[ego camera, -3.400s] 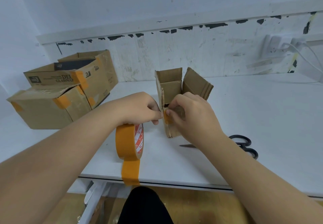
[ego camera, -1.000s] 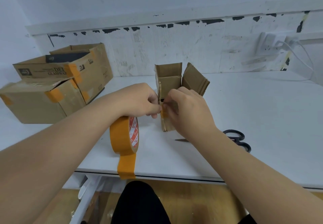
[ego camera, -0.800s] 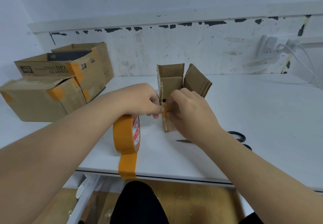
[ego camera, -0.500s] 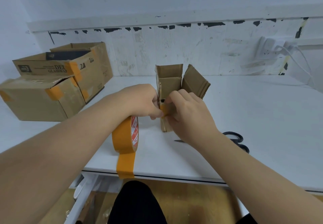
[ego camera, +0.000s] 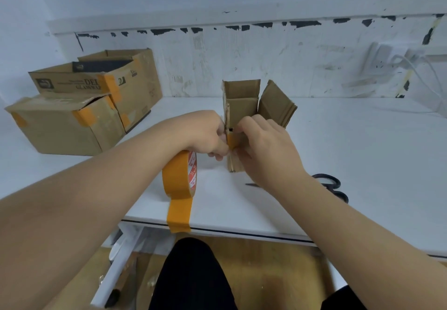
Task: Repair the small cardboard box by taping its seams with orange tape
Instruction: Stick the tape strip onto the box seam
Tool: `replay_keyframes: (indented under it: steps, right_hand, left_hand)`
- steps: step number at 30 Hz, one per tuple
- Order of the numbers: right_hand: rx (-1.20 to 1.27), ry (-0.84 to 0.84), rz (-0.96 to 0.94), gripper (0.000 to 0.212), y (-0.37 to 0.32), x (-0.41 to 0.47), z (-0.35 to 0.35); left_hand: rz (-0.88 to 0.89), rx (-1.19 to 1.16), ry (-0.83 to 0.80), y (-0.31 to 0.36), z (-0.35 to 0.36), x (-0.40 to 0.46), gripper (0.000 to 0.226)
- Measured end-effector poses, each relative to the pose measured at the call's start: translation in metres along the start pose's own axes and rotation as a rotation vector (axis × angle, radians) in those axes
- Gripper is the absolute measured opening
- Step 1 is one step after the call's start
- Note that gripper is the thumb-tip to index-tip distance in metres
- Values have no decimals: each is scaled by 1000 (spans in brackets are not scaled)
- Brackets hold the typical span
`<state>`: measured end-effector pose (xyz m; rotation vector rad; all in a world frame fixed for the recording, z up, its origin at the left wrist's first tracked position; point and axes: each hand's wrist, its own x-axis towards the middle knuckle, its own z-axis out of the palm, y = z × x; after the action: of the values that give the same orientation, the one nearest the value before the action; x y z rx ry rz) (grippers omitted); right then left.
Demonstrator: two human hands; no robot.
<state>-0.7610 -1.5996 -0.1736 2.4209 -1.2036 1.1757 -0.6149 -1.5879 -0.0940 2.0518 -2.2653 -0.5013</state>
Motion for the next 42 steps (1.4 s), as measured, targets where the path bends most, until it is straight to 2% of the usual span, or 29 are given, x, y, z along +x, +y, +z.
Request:
replay_keyframes:
  steps: [4,7,9,11,15,17,19,21,23,25,27,29,31,34,38,42]
  right_hand:
    - [30,-69,-22,16,3,-1,-5]
    - [61,-101,-88,31,8,-6,-16]
    - [95,-43,-124,39,10,-11,-29]
    - [134,64,-97,34,12,-15,-46]
    - [246,233,134,27,29,-17,-72]
    - [265,160,270,28,41,-16,-74]
    - [264,14,341,32,50,-17,-70]
    - [251,-99,338,40,53,-19,-63]
    - [248,-160,312,49,50,-20,-55]
    - [255,-187,290,56,46,-19,-48]
    - [253,-186,258,58,40,-13,-41]
    - [263,-177,234,58,33,-6,-35]
    - [262,-167,220,59,28,0,-29]
    - [241,-160,206,61,29,7,-24]
    - [175,-179,165,60,37,8,-28]
    - [161,-120,150,33,48,3,-33]
  left_hand:
    - [11,18,2,-2,1,-1,16]
    - [11,61,27,-3,-1,0,17]
    - [-2,95,46,-4,-4,1,17]
    - [-17,128,41,-6,-6,0,19]
    - [-109,188,13,-10,-9,0,20]
    - [-155,229,39,-12,-12,1,20]
    - [-200,244,73,-14,-16,0,23]
    - [-246,229,124,-20,-20,-2,23]
    - [-253,249,218,-23,-24,-10,40]
    - [-157,235,364,-26,-26,-16,41]
    - [-9,204,425,-23,-24,-20,34]
    - [66,219,328,-14,-19,-21,41]
    - [61,238,228,-6,-16,-16,52]
    - [89,245,145,4,-13,-6,45]
    - [167,230,175,12,-3,3,39]
    - [262,239,264,18,6,1,35]
